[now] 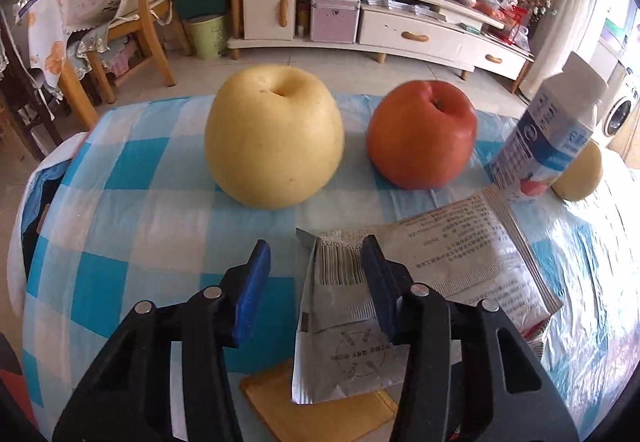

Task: Collect trash
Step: 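Grasp the white foil sachet with the left tool and lift it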

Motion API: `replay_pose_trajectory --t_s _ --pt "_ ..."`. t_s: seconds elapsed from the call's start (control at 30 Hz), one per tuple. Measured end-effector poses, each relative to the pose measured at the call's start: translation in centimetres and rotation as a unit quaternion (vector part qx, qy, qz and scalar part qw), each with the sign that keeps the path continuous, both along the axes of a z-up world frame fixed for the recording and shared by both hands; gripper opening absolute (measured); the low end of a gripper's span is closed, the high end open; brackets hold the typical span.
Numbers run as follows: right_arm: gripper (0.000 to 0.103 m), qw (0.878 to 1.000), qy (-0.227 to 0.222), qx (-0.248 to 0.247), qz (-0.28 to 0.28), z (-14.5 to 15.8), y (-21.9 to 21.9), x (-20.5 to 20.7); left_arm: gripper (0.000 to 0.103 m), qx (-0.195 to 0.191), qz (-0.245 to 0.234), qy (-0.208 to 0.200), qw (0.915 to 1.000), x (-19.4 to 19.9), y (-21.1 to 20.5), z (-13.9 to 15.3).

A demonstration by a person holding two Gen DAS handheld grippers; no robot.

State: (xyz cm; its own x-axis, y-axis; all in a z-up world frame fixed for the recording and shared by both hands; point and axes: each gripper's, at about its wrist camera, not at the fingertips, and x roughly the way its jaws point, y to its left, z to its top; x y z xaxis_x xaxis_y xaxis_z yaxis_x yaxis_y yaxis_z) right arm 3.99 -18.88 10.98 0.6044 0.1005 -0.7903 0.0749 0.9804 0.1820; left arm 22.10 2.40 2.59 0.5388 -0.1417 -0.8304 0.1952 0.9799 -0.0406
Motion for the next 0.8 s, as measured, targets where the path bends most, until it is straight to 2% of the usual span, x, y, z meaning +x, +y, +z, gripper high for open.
replay_pose_trajectory --t_s 0.07,0.13,0.33,0.43,0.5,0.57,0.63,0.7,0.8 --pt "0.098 1.0 -0.006 -0.001 -0.002 0.3 -0.1 -0.1 0.044 0.017 -0.019 -0.004 0.9997 -1.0 -1.1 0.0" --pt "0.098 1.0 -0.012 -0.005 -0.004 0.6 -0.3 -0.3 0.039 0.017 -0.038 0.0 0.9991 -2.3 -2.2 0.0" --pt "0.098 0.999 -0.019 -0.003 -0.033 0.9 -2.4 -0.7 0.039 0.019 -0.112 0.016 0.9934 -7.8 -5.4 0.1" --pt "0.098 0.999 -0.014 0.002 -0.053 0.7 -4.0 -0.9 0.039 -0.019 -0.147 0.046 0.9879 -10.0 -5.7 0.3" --pt "0.098 0.998 -0.006 0.01 -0.063 0.4 -5.1 -1.2 0.041 -0.052 -0.192 0.067 0.9778 -11.2 -5.8 0.7" --pt "0.098 0.998 0.003 0.013 -0.067 0.1 -5.9 -1.4 0.045 -0.049 -0.221 0.056 0.9724 -12.4 -6.1 1.2" --pt "0.098 0.997 0.012 0.011 -0.072 -0.3 -6.6 -1.5 0.063 -0.029 -0.255 0.02 0.9662 -13.5 -6.4 2.3" --pt "0.098 0.997 0.02 0.013 -0.074 -0.7 -7.1 -1.6 0.076 -0.014 -0.286 -0.017 0.9579 -14.7 -6.7 3.2" --pt "0.098 0.997 0.024 0.016 -0.076 -1.0 -7.7 -1.7 0.086 -0.01 -0.349 -0.045 0.9361 -16.5 -8.4 4.0"
